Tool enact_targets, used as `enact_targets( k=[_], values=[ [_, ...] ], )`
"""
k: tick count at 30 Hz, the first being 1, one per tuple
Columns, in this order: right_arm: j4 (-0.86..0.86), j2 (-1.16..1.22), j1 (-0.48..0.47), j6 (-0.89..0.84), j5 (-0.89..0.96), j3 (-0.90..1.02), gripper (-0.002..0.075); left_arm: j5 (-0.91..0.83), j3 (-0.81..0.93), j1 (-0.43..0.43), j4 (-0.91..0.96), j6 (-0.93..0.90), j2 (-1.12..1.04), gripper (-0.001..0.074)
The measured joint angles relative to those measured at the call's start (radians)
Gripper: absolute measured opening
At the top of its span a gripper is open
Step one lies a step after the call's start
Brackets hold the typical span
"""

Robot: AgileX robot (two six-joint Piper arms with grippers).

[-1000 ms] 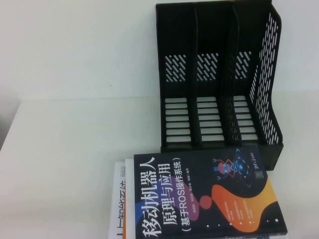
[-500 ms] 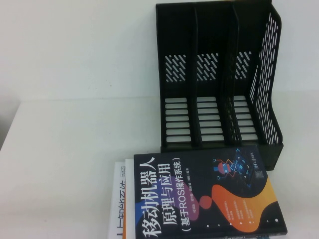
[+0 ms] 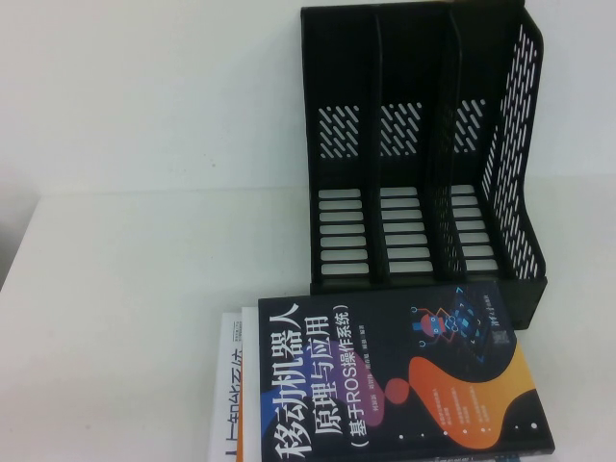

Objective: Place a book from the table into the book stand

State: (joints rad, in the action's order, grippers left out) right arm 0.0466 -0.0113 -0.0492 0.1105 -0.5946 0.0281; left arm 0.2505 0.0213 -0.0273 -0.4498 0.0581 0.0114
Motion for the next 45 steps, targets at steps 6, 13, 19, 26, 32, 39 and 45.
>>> enact_targets(
  k=[6,13,19,26,32,39,45],
  values=[
    [-0.287,0.0,0.0,0.182,0.338,-0.139,-0.0003,-0.233,-0.104,0.0,0.019,-0.014,-0.01,-0.0004],
    [-0.495,0.099,0.0,0.468,0.858,-0.414,-0.0003,-0.537,-0.357,0.0,0.044,-0.148,-0.229,-0.0004],
    [-0.467,0.351,0.0,0.456,1.224,-0.544,-0.0003,-0.709,-0.49,0.0,0.025,-0.219,-0.465,-0.0004],
    [-0.067,0.646,-0.002,0.115,1.331,-0.577,-0.0003,-0.802,-0.532,0.0,-0.155,-0.198,-0.744,-0.0004],
    [0.49,0.915,-0.002,-0.41,1.312,-0.581,-0.0003,-0.968,-0.623,0.0,-0.384,-0.358,-1.001,-0.0004],
    [0.809,1.192,0.017,-0.738,1.201,-0.588,-0.0003,-0.918,-0.64,0.0,-0.492,-0.402,-1.157,-0.0004],
    [0.847,1.346,0.121,-0.801,1.099,-0.626,-0.0003,-0.884,-0.64,0.0,-0.498,-0.412,-1.171,-0.0004]
  ],
)
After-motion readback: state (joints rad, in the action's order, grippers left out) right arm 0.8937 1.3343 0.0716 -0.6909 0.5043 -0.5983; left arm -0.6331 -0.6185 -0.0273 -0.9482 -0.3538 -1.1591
